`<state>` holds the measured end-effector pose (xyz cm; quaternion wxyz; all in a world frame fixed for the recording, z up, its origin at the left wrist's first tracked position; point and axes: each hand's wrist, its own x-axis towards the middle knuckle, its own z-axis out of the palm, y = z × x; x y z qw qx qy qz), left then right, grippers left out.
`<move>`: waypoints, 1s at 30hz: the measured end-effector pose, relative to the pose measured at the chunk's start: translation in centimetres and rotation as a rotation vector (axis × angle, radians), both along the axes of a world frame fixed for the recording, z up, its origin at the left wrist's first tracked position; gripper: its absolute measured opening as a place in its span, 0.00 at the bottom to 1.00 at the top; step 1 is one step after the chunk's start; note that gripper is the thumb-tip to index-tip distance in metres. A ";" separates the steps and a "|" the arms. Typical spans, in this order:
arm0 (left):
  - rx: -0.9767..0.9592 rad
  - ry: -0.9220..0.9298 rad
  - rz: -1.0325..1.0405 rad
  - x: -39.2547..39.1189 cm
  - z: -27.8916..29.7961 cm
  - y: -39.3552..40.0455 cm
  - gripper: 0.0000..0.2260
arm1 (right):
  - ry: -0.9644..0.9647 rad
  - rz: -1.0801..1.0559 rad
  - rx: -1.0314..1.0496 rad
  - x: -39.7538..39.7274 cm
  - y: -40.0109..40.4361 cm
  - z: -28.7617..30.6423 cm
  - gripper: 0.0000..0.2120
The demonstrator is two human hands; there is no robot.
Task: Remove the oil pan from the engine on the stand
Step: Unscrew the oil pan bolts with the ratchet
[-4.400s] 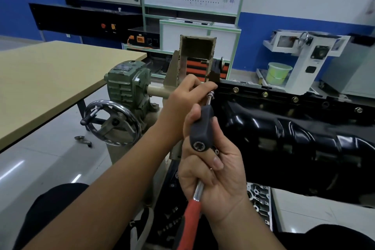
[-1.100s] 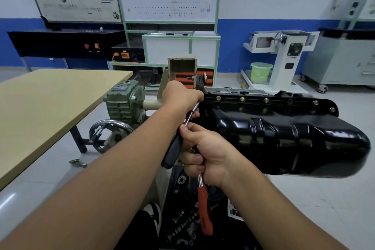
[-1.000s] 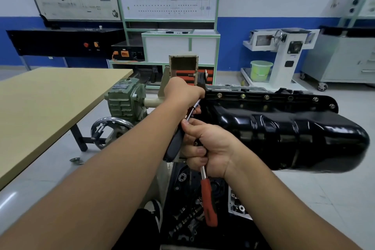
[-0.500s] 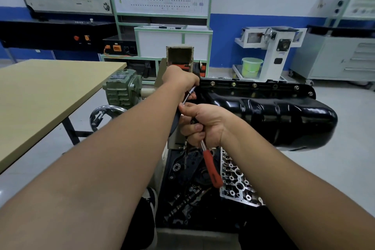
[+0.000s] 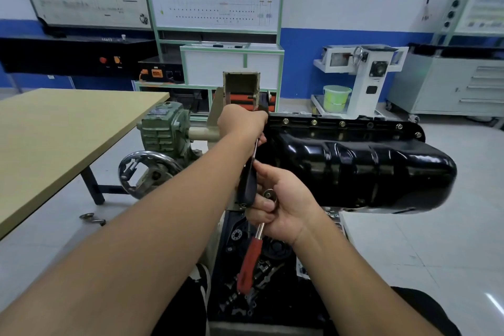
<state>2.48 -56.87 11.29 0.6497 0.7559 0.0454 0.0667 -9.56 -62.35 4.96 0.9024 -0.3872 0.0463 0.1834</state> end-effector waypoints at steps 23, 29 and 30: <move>-0.168 0.265 -0.308 -0.1 -0.1 2.3 0.09 | 0.227 -0.295 -0.414 0.3 1.4 6.0 0.16; -0.145 0.224 -0.320 -0.2 -0.3 2.5 0.09 | 0.151 -0.249 -0.206 -0.2 1.4 5.2 0.17; -0.135 0.229 -0.319 -0.1 -0.3 2.4 0.10 | 0.117 -0.171 -0.101 -0.6 1.2 4.7 0.17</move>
